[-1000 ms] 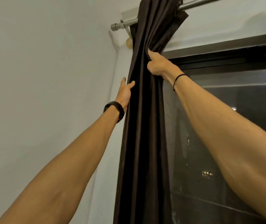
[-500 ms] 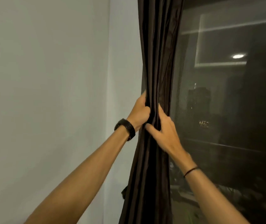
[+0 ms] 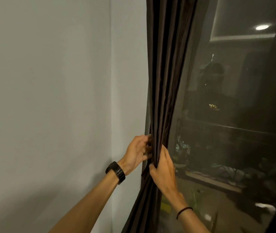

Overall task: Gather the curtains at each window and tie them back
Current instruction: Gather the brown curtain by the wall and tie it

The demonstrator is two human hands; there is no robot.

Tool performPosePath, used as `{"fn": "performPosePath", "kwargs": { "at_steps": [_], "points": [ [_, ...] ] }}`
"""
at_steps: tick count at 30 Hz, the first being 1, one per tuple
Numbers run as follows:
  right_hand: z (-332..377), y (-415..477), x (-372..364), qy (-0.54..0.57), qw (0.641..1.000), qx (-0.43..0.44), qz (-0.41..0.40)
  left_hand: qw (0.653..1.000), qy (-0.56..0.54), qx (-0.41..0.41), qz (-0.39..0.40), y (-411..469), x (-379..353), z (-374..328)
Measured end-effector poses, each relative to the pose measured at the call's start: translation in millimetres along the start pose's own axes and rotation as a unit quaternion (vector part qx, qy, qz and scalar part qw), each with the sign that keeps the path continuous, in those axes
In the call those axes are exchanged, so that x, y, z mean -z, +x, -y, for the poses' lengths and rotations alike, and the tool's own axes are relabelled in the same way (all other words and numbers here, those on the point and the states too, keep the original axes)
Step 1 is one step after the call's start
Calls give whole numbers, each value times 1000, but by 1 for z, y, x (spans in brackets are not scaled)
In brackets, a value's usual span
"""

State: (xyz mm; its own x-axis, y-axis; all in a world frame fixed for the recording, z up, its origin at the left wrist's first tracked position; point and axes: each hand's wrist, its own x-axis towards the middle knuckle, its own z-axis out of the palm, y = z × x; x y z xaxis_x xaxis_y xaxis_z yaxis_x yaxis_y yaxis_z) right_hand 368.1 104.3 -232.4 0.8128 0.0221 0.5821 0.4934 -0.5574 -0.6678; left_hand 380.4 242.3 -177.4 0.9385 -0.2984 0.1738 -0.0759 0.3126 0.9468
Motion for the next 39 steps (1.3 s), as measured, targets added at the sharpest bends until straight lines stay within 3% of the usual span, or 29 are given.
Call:
{"fn": "performPosePath", "kwargs": {
  "at_steps": [2,5,8,11,13,15,18,21,23,25,27,29,31,33,36,39],
  "points": [
    [-9,-7,-4,16,1000,-7,13,997,1,-9,-74,-4,8,16],
    [-18,-16,-11,26,1000,-3,8,972,152,27,-177,-7,20,47],
    [-17,-17,-14,38,999,-13,18,953,233,75,-178,-8,28,73],
    [-16,-17,-16,55,998,-14,31,931,298,69,-197,-5,29,87],
    [-17,-20,-16,72,997,-15,36,933,279,52,-219,-4,26,88],
    [-18,-21,-15,85,996,-15,37,958,186,38,-216,-5,21,82],
    [-18,-21,-14,108,993,-13,34,991,59,9,-122,-12,14,76],
    [-14,-21,-18,111,993,-15,39,993,96,-23,-60,-13,0,75],
    [-10,-21,-19,110,991,4,72,987,121,-35,-102,-8,-9,73],
    [-17,-18,-12,167,968,-6,186,978,115,-42,-170,-3,-11,70],
    [-36,-8,4,294,919,-46,260,964,137,-48,-222,-1,-8,65],
    [-52,8,20,395,896,-90,183,946,194,-48,-256,1,0,62],
    [-65,27,22,406,897,-168,55,942,230,-30,-244,2,7,61],
    [-67,45,17,404,879,-252,25,952,228,12,-203,3,13,62],
    [-53,55,3,409,842,-300,181,957,226,35,-178,2,24,61],
    [-46,48,-1,392,829,-308,255,960,210,13,-185,-1,30,54]
  ]
}}
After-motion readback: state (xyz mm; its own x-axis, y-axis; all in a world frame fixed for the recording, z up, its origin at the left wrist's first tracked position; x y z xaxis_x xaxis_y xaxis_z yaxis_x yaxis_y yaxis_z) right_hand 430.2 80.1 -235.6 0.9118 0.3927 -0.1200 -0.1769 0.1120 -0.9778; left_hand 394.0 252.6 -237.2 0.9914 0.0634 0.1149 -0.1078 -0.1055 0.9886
